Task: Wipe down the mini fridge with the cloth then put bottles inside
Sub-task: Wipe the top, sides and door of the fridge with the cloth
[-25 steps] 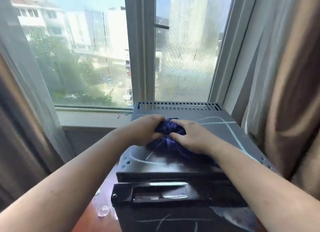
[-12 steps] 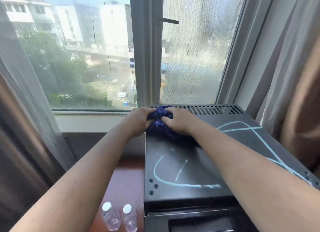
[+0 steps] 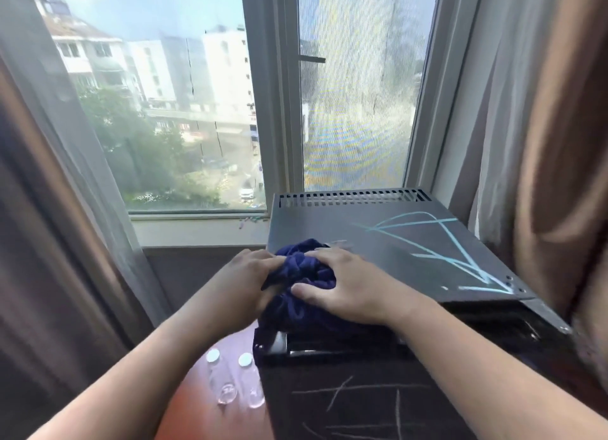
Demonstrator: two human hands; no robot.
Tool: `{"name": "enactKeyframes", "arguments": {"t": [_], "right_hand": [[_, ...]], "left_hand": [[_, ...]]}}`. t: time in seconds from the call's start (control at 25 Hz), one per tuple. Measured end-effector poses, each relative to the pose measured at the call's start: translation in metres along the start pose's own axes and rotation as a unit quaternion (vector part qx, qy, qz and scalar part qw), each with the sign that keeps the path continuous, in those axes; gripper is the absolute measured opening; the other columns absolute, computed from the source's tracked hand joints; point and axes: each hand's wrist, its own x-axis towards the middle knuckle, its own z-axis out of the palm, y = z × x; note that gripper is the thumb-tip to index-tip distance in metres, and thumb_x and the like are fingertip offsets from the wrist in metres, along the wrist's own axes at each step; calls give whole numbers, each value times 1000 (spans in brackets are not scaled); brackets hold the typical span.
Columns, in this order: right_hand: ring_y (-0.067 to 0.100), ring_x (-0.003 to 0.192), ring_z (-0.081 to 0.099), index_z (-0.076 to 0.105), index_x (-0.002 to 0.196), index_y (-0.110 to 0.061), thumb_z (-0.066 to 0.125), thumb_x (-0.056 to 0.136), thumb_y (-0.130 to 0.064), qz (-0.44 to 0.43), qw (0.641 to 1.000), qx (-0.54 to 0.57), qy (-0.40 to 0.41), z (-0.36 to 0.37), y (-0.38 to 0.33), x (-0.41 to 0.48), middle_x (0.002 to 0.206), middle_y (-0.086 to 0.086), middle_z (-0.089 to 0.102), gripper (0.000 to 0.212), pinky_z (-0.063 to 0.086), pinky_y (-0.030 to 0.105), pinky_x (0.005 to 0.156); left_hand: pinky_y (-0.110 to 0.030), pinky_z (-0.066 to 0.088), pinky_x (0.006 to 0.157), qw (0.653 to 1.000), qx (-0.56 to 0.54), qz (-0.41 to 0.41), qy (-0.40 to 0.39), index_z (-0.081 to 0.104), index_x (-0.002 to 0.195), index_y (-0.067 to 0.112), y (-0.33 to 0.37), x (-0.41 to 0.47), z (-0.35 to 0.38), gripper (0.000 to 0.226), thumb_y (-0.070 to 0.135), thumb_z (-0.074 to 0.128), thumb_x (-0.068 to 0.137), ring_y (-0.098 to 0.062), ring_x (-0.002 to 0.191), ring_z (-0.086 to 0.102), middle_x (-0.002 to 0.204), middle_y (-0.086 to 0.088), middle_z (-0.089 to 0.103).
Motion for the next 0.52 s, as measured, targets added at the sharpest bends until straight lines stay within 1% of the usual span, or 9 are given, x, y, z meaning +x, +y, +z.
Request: {"name": "enactKeyframes", "arguments": {"t": [0.08,0.16,0.24,0.28,0.32,0.4,0.52], "right_hand": [[8,119,60,63,132,-29,65,86,-58,0,1000,4,12,5,0,-17,127,-12,66,55,47,27,104],[14,126,57,61,135,-28,64,89,-51,10,999,4,40,10,2,-26,134,-7,64,51,45,32,108],[21,130,55,60,136,-26,61,92,-42,31,998,-5,58,8,8,-34,139,-2,62,47,44,34,109],[24,131,55,59,137,-24,61,92,-39,47,997,-12,60,4,12,-39,141,1,61,48,44,34,110],[25,131,55,59,137,-24,60,93,-37,63,996,-18,61,-3,19,-44,140,3,61,47,44,33,109],[26,127,58,63,134,-27,59,92,-35,97,993,-25,68,-23,37,-58,135,2,66,42,45,32,103],[26,123,61,65,132,-34,60,92,-32,158,983,-24,93,-59,75,-84,131,1,69,41,44,30,98]], "left_hand": [[-28,43,84,1000,25,-2,-9,68,106,30,17,-11,1,19,33,57,91,-17,91,56,98,8,66],[-30,44,81,999,42,-1,-30,67,99,28,29,-9,-1,14,30,56,91,-20,89,59,93,5,66],[-31,46,81,998,40,7,-45,68,101,26,43,0,2,14,25,58,91,-21,91,60,93,4,66],[-33,47,84,998,37,13,-47,69,103,26,51,6,6,15,24,58,92,-21,93,60,95,4,67],[-35,47,88,998,37,21,-44,69,106,24,59,13,12,16,25,58,94,-23,96,60,99,3,68],[-36,44,93,997,45,44,-35,68,108,21,81,32,29,18,28,56,97,-27,100,59,106,-1,69],[-38,43,95,993,63,89,-38,68,109,16,121,74,55,21,28,54,97,-30,102,59,110,-6,69]]}}
